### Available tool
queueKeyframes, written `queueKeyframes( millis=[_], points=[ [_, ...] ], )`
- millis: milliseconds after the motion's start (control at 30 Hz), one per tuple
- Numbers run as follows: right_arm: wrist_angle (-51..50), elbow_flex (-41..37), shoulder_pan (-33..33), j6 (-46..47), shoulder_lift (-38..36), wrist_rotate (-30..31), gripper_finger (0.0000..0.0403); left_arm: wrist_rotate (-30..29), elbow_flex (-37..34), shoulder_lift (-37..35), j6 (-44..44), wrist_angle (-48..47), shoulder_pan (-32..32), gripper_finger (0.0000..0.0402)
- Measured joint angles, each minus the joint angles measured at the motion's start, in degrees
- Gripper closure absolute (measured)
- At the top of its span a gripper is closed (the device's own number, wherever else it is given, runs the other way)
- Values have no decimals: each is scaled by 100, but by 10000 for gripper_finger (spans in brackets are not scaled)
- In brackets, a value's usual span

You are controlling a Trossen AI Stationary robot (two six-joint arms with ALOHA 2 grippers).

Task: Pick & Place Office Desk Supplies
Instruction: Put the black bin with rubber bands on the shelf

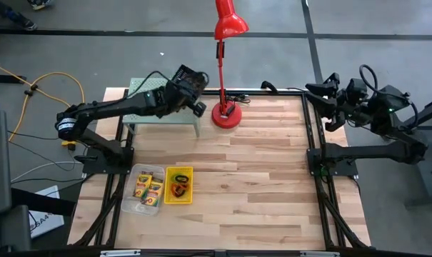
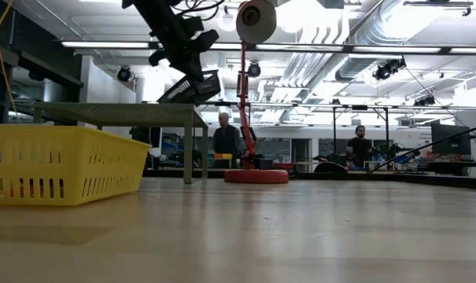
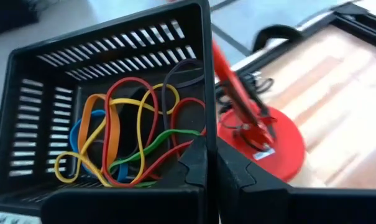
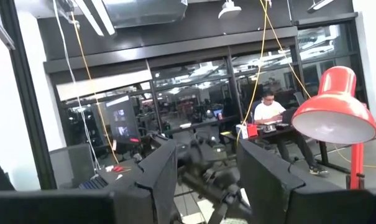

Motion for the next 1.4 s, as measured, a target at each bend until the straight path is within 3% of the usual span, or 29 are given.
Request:
queueKeyframes(
  millis=[267, 533, 800, 1200, 1400],
  points=[
    [-2, 0, 0, 0, 54, 0, 247, 0, 365, 7, -865, -922, 304, 400],
    [5, 0, 0, 0, 130, 0, 247, 75, 599, 4, -1046, -1028, 266, 400],
    [7, 0, 0, 0, 221, -1, 247, 75, 1064, 76, -1099, -1852, 349, 400],
    [10, 0, 2, 0, 363, -2, 247, 314, 3123, 1982, -1338, -3666, 774, 400],
    [-4, 0, 4, 2, 467, -3, 247, 471, 3540, 2413, -1849, -4201, 848, 400]
  ],
)
